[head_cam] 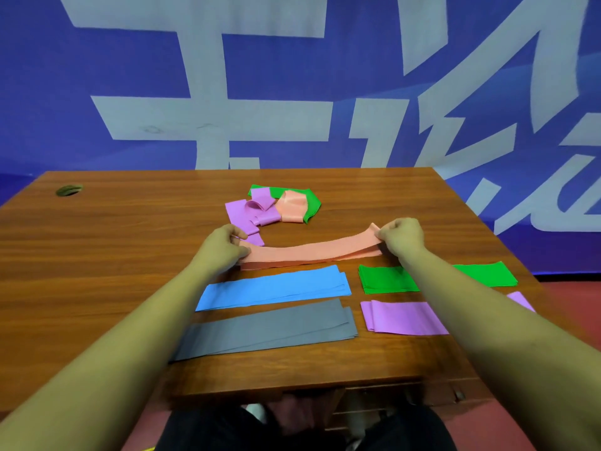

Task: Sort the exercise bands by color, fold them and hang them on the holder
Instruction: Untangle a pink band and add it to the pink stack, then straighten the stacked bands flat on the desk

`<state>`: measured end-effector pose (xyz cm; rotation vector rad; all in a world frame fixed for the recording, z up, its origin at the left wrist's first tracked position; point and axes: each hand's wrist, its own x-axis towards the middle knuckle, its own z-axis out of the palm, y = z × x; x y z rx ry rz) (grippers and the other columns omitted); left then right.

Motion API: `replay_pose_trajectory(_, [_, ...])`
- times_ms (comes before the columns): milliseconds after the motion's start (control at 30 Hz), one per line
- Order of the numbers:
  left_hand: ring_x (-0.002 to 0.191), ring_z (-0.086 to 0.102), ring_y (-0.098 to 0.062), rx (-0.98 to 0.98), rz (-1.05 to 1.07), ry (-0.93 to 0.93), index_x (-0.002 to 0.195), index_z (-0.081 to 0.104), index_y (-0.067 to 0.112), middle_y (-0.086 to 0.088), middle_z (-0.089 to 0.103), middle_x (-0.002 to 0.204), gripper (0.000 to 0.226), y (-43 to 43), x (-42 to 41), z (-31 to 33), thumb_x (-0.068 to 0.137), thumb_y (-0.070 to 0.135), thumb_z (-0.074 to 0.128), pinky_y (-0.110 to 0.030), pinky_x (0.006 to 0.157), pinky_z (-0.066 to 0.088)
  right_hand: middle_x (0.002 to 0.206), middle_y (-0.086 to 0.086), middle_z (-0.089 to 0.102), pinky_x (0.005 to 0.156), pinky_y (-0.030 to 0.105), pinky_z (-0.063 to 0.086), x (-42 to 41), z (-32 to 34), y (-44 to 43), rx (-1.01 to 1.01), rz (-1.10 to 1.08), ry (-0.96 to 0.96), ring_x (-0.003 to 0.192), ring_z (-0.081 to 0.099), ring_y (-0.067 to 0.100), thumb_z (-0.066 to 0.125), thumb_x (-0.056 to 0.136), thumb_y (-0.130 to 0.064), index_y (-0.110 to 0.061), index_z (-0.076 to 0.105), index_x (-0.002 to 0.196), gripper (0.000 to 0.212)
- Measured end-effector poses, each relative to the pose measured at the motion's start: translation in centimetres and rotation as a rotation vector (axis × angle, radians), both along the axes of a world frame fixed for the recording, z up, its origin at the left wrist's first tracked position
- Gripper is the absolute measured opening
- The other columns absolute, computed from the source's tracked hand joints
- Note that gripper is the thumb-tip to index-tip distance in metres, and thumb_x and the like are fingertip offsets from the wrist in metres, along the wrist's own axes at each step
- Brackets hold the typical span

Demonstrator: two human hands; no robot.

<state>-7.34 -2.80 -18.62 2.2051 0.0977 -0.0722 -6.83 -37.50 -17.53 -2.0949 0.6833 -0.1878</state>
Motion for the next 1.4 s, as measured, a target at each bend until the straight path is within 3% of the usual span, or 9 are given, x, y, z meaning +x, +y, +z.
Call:
replay_pose_trajectory(233, [0.074, 0.056, -0.018, 0.231, -0.021, -0.094, 0.091, 0.06, 0.019, 0.0, 0.062, 0.081, 0.017, -0.4, -0.3, -0.9, 0.08, 0.009, 0.068, -0.019, 0.056, 0.037, 0.09, 0.012, 0.073, 0.084, 0.038, 0.053, -0.2, -1.2, 0.6, -0.137, 0.047, 0.017, 0.092, 0.066, 0.029, 0.074, 0.082, -0.019, -0.011, 0.068, 0.074, 0.013])
replay_pose_trajectory(367, [0.079, 0.056, -0.019, 0.262, -0.04, -0.12, 0.09, 0.058, 0.022, 0.0, 0.062, 0.084, 0.019, 0.0, -0.6, -1.6, 0.08, 0.01, 0.069, -0.025, 0.062, 0.037, 0.097, 0.013, 0.072, 0.083, 0.036, 0.052, -0.3, -2.2, 0.7, -0.257, 0.084, 0.007, 0.096, 0.065, 0.032, 0.069, 0.084, -0.016, -0.019, 0.063, 0.076, 0.011])
replay_pose_trajectory(433, [0.082, 0.054, -0.019, 0.265, -0.044, -0.153, 0.091, 0.057, 0.023, -0.002, 0.06, 0.088, 0.021, 0.2, -0.7, -1.8, 0.08, 0.01, 0.07, -0.026, 0.068, 0.037, 0.1, 0.013, 0.071, 0.082, 0.037, 0.052, -0.3, -2.4, 0.7, -0.301, 0.097, 0.011, 0.097, 0.064, 0.033, 0.068, 0.085, -0.017, -0.015, 0.066, 0.084, 0.003])
replay_pose_trajectory(633, [0.081, 0.05, -0.016, 0.273, -0.025, -0.21, 0.094, 0.057, 0.018, -0.002, 0.05, 0.094, 0.016, 0.3, -0.6, -1.7, 0.081, 0.014, 0.066, -0.028, 0.072, 0.037, 0.118, 0.019, 0.054, 0.098, 0.042, 0.045, 0.0, -1.7, 1.5, -0.517, 0.135, -0.068, 0.11, 0.053, 0.038, 0.061, 0.084, -0.016, -0.009, 0.063, 0.111, 0.029])
replay_pose_trajectory(800, [0.077, 0.052, -0.015, 0.255, 0.039, -0.231, 0.091, 0.061, 0.014, -0.007, 0.056, 0.097, 0.007, 1.5, 1.7, -0.9, 0.084, 0.013, 0.062, -0.027, 0.073, 0.036, 0.113, 0.008, 0.06, 0.083, 0.03, 0.047, 1.9, 0.4, 7.1, -0.408, 0.372, -0.148, 0.099, 0.058, 0.024, 0.064, 0.083, -0.016, -0.014, 0.066, 0.104, 0.021])
replay_pose_trajectory(933, [0.085, 0.056, -0.02, 0.27, 0.031, -0.232, 0.096, 0.065, 0.014, -0.007, 0.057, 0.094, 0.013, 2.2, 3.7, -1.4, 0.083, 0.013, 0.065, -0.026, 0.075, 0.037, 0.099, 0.009, 0.07, 0.079, 0.03, 0.046, 3.7, 0.4, 13.0, -0.353, 0.584, -0.135, 0.095, 0.061, 0.025, 0.064, 0.077, -0.011, -0.01, 0.069, 0.097, 0.02])
replay_pose_trajectory(1033, [0.092, 0.058, -0.022, 0.283, -0.041, -0.231, 0.105, 0.068, 0.018, -0.007, 0.058, 0.097, 0.023, 2.3, 4.9, -1.9, 0.082, 0.021, 0.072, -0.027, 0.081, 0.04, 0.104, 0.009, 0.069, 0.073, 0.027, 0.042, 4.8, -0.4, 16.4, -0.336, 0.726, -0.148, 0.097, 0.061, 0.026, 0.063, 0.079, -0.009, -0.011, 0.068, 0.105, 0.027])
replay_pose_trajectory(1200, [0.09, 0.056, -0.021, 0.308, -0.143, -0.255, 0.101, 0.073, 0.023, -0.006, 0.053, 0.098, 0.021, 2.8, 6.2, -3.3, 0.08, 0.025, 0.077, -0.034, 0.089, 0.047, 0.117, 0.005, 0.069, 0.086, 0.022, 0.042, 6.9, -2.1, 19.1, -0.373, 0.855, -0.153, 0.109, 0.061, 0.02, 0.064, 0.082, -0.008, -0.012, 0.069, 0.116, 0.034])
replay_pose_trajectory(1400, [0.091, 0.058, -0.023, 0.256, -0.119, -0.42, 0.095, 0.073, 0.019, -0.006, 0.059, 0.094, 0.009, 3.3, 6.7, -2.4, 0.088, 0.021, 0.068, -0.037, 0.086, 0.047, 0.106, 0.007, 0.068, 0.089, 0.033, 0.048, 8.0, -2.8, 20.1, -0.378, 0.829, -0.264, 0.101, 0.06, 0.022, 0.069, 0.084, -0.02, -0.016, 0.072, 0.109, 0.025])
